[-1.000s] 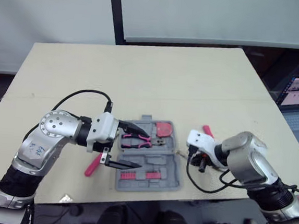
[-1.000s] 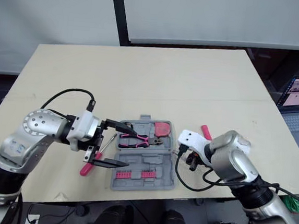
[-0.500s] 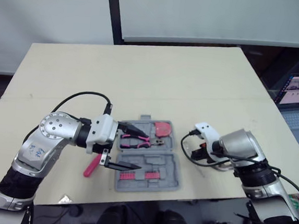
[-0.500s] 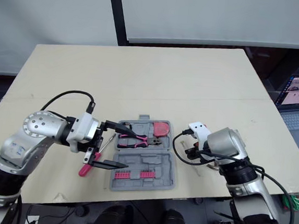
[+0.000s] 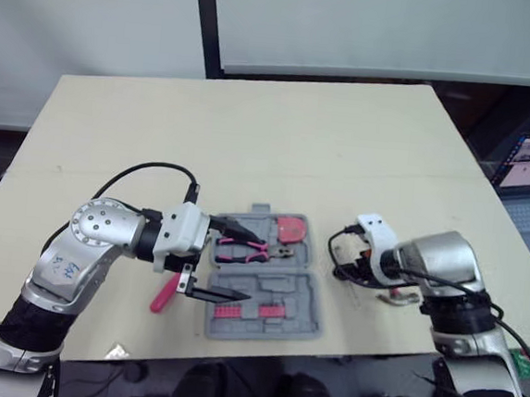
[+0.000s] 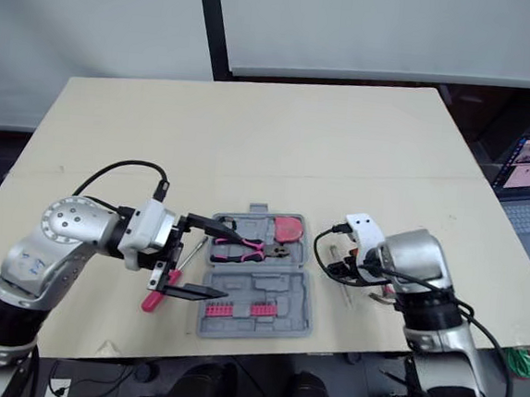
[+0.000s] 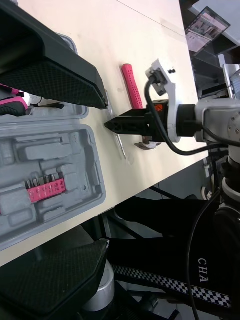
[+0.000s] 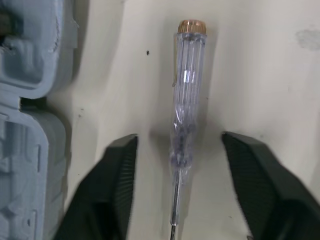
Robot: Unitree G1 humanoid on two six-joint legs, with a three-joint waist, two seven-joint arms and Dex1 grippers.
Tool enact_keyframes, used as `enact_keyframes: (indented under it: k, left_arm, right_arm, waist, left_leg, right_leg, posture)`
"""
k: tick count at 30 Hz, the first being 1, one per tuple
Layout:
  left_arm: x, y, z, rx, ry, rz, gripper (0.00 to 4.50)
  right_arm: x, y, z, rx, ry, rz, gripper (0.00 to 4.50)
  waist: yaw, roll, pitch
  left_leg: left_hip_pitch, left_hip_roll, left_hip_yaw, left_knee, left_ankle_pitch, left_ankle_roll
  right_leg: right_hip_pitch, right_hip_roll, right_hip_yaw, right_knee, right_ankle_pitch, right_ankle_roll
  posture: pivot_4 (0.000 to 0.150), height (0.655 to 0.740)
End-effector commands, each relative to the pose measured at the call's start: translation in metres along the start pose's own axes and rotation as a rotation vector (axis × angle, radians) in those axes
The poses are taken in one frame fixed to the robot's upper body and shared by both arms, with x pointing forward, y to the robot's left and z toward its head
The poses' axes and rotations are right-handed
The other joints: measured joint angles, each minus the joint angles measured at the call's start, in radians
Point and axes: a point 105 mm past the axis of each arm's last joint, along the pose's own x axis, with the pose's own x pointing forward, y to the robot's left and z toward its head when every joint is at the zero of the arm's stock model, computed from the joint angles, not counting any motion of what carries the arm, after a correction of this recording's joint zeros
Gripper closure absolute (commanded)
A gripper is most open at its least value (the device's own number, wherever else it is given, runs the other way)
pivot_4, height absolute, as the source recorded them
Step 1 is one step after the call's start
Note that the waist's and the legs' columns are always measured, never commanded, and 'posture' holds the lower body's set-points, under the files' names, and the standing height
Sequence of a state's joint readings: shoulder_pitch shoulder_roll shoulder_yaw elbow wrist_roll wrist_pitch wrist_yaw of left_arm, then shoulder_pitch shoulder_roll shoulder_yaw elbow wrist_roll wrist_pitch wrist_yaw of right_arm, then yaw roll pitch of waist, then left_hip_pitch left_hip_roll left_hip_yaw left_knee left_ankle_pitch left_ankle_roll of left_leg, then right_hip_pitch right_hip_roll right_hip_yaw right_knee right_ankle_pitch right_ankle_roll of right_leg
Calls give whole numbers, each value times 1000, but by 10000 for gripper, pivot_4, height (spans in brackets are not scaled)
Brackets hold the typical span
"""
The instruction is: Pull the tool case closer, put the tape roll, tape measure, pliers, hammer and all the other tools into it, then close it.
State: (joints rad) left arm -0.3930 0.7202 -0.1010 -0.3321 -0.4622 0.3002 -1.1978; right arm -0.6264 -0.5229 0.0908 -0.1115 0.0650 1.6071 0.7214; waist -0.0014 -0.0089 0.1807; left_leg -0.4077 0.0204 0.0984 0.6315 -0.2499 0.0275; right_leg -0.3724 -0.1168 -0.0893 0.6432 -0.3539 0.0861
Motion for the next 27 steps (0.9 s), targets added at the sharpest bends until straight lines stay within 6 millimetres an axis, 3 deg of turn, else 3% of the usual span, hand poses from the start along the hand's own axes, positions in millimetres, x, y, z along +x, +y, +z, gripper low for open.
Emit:
enact_keyframes:
  k: [1,6,10,18,21,27]
  left_arm:
    - [-1,1,5,34,-5,-12,0]
    - [-1,3,5,29,-15,-25,0]
    - [-1,5,5,17,-26,-33,0]
    - [0,9,6,1,-41,-34,0]
    - [0,10,7,-1,-41,-32,0]
    - [-1,11,7,-3,-32,-21,0]
  right_arm:
    - [-29,4,11,-87,-196,15,221]
    - [-48,0,-20,-107,-377,3,221]
    - [-58,10,-48,-156,-488,-13,221]
    - [-51,13,-90,-40,-556,-82,221]
    - [-39,15,-92,-39,-560,-89,221]
    - [-23,18,-74,-67,-583,-89,221]
  waist:
    - [-1,0,0]
    - [3,0,0]
    - [2,0,0]
    - [0,0,0]
    - [-1,0,0]
    - [-1,0,0]
  left_leg:
    - [0,0,0,-1,0,0]
    - [0,0,0,-2,0,0]
    - [1,0,1,-2,0,0]
    - [3,1,1,-3,1,-1]
    - [3,1,2,-2,1,-1]
    - [3,1,2,-3,1,-2]
  right_leg:
    - [0,0,0,0,0,0]
    - [0,1,0,-2,0,0]
    - [1,1,0,-1,0,0]
    - [0,2,3,1,0,0]
    - [1,2,3,0,0,0]
    - [0,2,3,1,0,0]
  posture:
    - [1500,7278]
    - [1500,7278]
    - [1500,7278]
    - [1500,7278]
    - [1500,7278]
    - [1500,7278]
